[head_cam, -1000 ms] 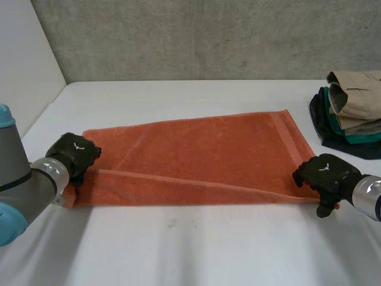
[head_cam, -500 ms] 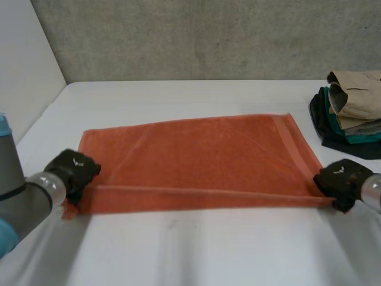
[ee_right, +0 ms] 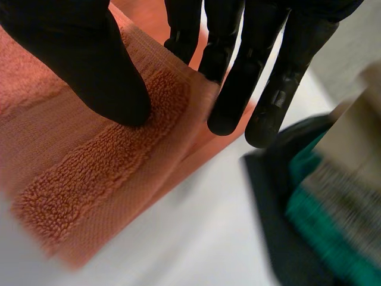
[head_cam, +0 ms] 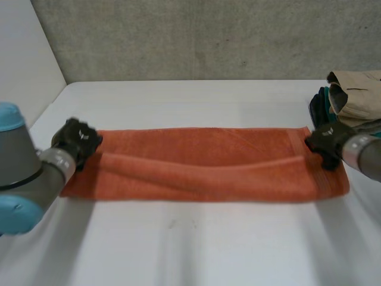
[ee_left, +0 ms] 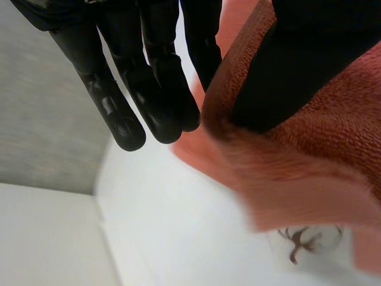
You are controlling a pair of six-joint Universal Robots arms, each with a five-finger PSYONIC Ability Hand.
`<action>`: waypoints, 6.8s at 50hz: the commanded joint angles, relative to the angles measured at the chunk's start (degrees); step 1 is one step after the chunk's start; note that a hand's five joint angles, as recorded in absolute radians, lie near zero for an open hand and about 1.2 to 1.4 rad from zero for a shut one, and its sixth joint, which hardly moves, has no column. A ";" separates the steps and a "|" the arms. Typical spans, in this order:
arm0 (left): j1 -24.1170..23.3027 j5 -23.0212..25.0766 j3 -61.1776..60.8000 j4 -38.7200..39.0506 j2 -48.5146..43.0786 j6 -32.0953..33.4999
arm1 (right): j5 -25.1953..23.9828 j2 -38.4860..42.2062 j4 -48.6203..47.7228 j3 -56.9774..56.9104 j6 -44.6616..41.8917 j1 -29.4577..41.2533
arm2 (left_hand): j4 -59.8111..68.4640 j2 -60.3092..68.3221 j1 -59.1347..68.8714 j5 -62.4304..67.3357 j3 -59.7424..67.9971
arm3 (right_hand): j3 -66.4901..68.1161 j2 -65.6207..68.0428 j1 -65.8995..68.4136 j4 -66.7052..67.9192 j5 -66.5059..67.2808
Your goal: Fold the laundry.
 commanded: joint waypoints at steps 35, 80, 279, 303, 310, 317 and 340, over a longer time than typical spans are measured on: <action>-9.66 -5.23 7.89 25.21 -9.39 -4.50 | 1.87 -1.02 -15.85 0.00 9.32 6.14 | -58.92 -58.77 -56.53 -55.90 -58.50 | -57.36 -57.16 -46.39 -57.58 -56.19; -4.91 -3.91 -8.14 19.93 3.30 -21.66 | 5.38 2.22 -21.99 12.51 -4.29 -11.10 | -58.92 -58.77 -56.53 -55.90 -58.50 | 12.11 12.30 23.07 11.88 13.28; -17.03 -7.08 -2.44 15.80 8.57 -28.95 | -3.59 -3.58 -22.79 2.57 40.43 28.20 | -58.87 -58.72 -56.48 -55.85 -58.45 | -57.89 -57.70 -46.93 -58.12 -56.72; -28.82 -15.51 13.48 -1.69 -13.93 -33.88 | -5.26 12.49 -4.59 -11.48 45.54 20.88 | -57.53 -57.38 -55.14 -54.51 -57.11 | -57.89 -57.70 -46.93 -58.12 -56.72; -28.29 -15.34 13.56 -2.57 -13.93 -31.24 | -3.25 16.89 -4.24 -13.85 39.40 22.29 | -57.69 -57.54 -55.30 -54.68 -57.27 | -57.89 -57.70 -46.93 -58.12 -56.72; -28.20 -13.50 14.62 -2.57 -12.00 -31.06 | -0.43 10.58 -4.76 -11.75 34.03 22.82 | -58.20 -58.05 -55.81 -55.18 -57.78 | -57.89 -57.70 -46.93 -58.12 -56.72; -18.80 25.09 14.53 -13.82 4.97 -32.46 | 0.98 3.96 -34.56 18.14 25.86 32.05 | -57.53 -57.38 -55.14 -54.51 -57.11 | -57.89 -57.70 -46.93 -58.12 -56.72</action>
